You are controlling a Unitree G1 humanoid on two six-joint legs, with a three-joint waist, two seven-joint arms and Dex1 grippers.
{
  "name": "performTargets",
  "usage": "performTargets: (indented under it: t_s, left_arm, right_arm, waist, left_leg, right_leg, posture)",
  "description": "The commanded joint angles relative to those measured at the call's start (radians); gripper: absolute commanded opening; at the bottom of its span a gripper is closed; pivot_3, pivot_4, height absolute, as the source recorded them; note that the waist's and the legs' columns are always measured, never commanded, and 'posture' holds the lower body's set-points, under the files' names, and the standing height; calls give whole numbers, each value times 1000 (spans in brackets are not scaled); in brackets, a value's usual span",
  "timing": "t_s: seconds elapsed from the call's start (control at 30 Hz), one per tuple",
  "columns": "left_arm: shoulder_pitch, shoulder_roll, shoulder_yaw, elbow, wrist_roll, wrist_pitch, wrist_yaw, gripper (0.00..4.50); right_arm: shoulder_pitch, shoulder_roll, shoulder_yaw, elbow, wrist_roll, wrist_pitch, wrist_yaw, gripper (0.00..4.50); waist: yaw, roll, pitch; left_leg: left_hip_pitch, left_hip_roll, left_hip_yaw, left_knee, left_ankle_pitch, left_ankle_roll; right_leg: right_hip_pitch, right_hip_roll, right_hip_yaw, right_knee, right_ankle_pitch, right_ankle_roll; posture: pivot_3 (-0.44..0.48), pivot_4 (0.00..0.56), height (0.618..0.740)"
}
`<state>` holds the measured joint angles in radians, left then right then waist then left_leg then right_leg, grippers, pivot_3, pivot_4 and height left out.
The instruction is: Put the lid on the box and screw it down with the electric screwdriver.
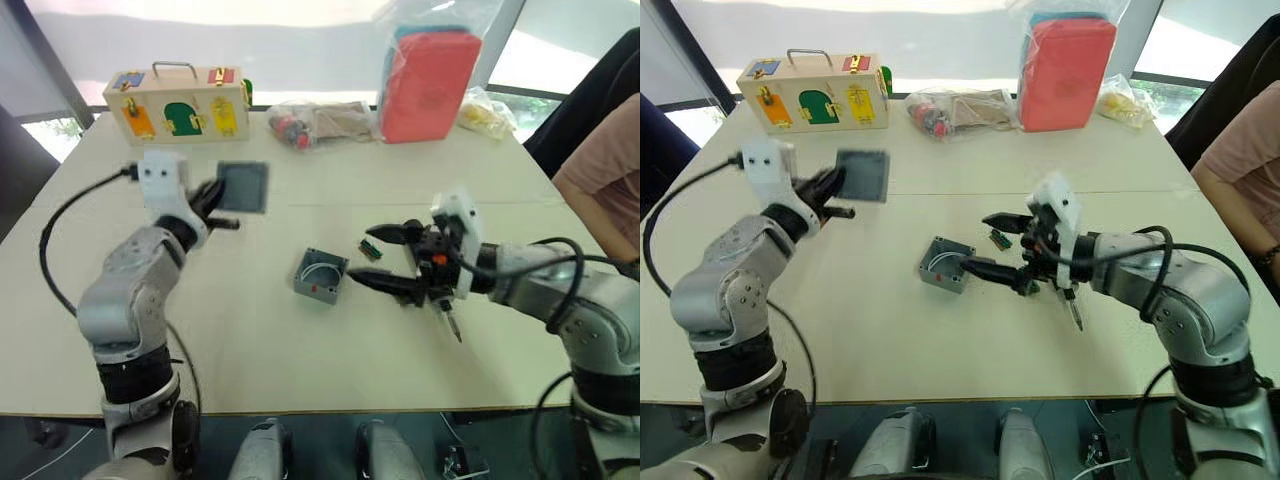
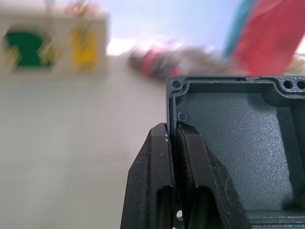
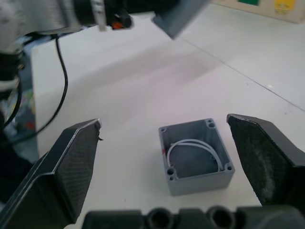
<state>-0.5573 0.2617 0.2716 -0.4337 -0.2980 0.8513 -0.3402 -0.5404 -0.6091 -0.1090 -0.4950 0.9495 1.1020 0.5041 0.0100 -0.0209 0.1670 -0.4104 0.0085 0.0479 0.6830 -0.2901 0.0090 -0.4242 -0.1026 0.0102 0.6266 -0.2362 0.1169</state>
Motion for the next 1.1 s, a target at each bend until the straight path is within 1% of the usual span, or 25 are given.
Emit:
performTargets:
  t_s: [0.03,0.13,0.23,0.43,0.63,0.73,0.8,0.83,0.9,1.0,1.07,1.1]
  left_arm:
    - [-3,15,-72,-21,-24,-153,-74,20]
    - [12,12,-130,-5,-24,-233,-113,20]
    - [16,4,-164,15,-21,-285,-117,20]
    - [16,4,-194,40,-22,-335,-112,20]
    - [22,20,-202,47,-21,-356,-110,20]
    - [27,23,-205,45,-21,-357,-102,0]
    - [33,24,-208,45,-19,-361,-100,0]
    - [34,24,-209,46,-18,-363,-99,0]
    - [35,25,-211,49,-17,-365,-97,0]
    - [35,26,-208,52,-16,-367,-91,0]
    - [37,28,-209,55,-14,-368,-88,0]
    - [39,32,-210,54,-16,-365,-90,0]
  right_arm:
    - [-85,101,-92,53,158,107,-198,4500]
    - [-130,198,-131,111,279,147,-359,4500]
    - [-161,256,-133,142,344,160,-479,4500]
    - [-196,314,-116,176,432,126,-612,4500]
    - [-202,306,-100,183,487,102,-653,4500]
    - [-199,296,-93,184,514,88,-660,3814]
    - [-195,287,-86,181,529,82,-665,3217]
    - [-193,283,-81,179,535,79,-665,2780]
    - [-190,275,-73,177,544,71,-662,2102]
    - [-184,265,-63,173,556,59,-668,880]
    - [-181,260,-59,171,560,51,-669,184]
    - [-180,257,-57,169,560,46,-666,147]
  waist:
    - [0,0,0]
    - [0,0,0]
    - [1,0,0]
    - [-2,0,0]
    - [-4,0,0]
    - [-6,0,0]
    - [-6,0,0]
    - [-6,0,0]
    - [-6,0,0]
    - [-6,0,0]
    - [-6,0,0]
    - [-6,0,0]
  left_leg:
    - [0,0,0,0,0,0]
    - [0,0,0,0,0,0]
    - [0,0,-1,0,0,1]
    - [0,-1,-1,0,0,1]
    - [0,-1,-1,0,0,1]
    - [0,-1,-1,0,-1,1]
    - [0,0,-1,0,-1,1]
    - [0,0,-1,0,-1,1]
    - [0,0,-1,0,-1,2]
    - [0,0,-1,0,-1,2]
    - [0,0,-1,0,-1,2]
    - [0,1,-1,0,-1,2]
  right_leg:
    - [0,0,0,0,0,0]
    - [0,0,0,0,0,0]
    - [0,1,-1,1,0,0]
    - [0,2,-1,1,0,0]
    - [0,3,-1,1,0,1]
    - [0,4,-1,1,0,1]
    - [0,4,-1,1,0,1]
    - [0,4,-1,1,0,1]
    - [0,4,-1,1,0,1]
    - [0,4,-1,1,0,1]
    - [0,4,-1,1,0,1]
    - [0,4,-1,0,0,1]
  posture:
    - [0,150,730]
    - [0,150,730]
    - [0,150,730]
    - [0,150,730]
    - [0,150,730]
    - [0,150,730]
    - [0,150,730]
    - [0,150,730]
    - [0,150,730]
    - [0,150,730]
    - [0,150,730]
    - [0,150,730]
